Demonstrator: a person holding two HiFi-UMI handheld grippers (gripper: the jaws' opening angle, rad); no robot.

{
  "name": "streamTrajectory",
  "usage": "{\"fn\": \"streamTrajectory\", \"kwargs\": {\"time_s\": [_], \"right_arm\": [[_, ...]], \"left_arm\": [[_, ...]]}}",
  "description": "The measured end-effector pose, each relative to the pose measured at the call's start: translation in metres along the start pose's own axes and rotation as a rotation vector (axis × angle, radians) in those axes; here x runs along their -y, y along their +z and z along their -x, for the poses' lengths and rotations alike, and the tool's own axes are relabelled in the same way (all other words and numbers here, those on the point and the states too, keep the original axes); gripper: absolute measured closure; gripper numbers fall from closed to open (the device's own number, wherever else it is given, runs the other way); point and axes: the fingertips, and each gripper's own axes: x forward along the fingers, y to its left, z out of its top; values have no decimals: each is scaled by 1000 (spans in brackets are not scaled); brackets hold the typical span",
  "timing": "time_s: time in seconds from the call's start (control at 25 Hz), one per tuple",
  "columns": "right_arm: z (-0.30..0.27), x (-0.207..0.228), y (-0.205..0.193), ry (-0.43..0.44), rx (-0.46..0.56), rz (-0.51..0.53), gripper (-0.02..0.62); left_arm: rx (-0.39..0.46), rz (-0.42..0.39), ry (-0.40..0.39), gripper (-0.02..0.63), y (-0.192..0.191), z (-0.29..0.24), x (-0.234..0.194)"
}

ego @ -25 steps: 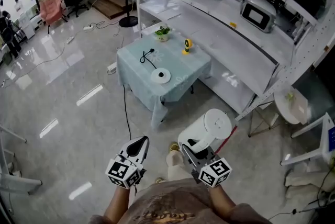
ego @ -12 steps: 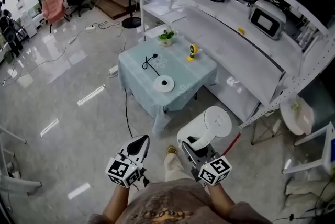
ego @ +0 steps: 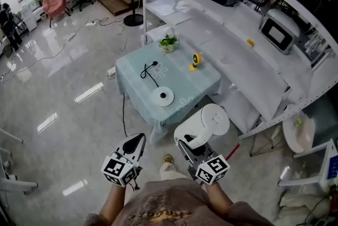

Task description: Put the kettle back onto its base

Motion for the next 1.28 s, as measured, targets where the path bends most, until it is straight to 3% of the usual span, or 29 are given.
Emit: {"fn": "streamTrajectory", "kwargs": {"time_s": [0.56,0.92,1.28], "right_arm": [[-75,98,48,56,-14,18,463],[-112,118,65,66,-21,44,463],[-152,122,73,33,-15,61,463]], "left_arm": [[12,20,65,584,30,-110,-47],[-14,2,54,584,34,-139,-77],[-46,17,-12,584,38,-164,-109]]}}
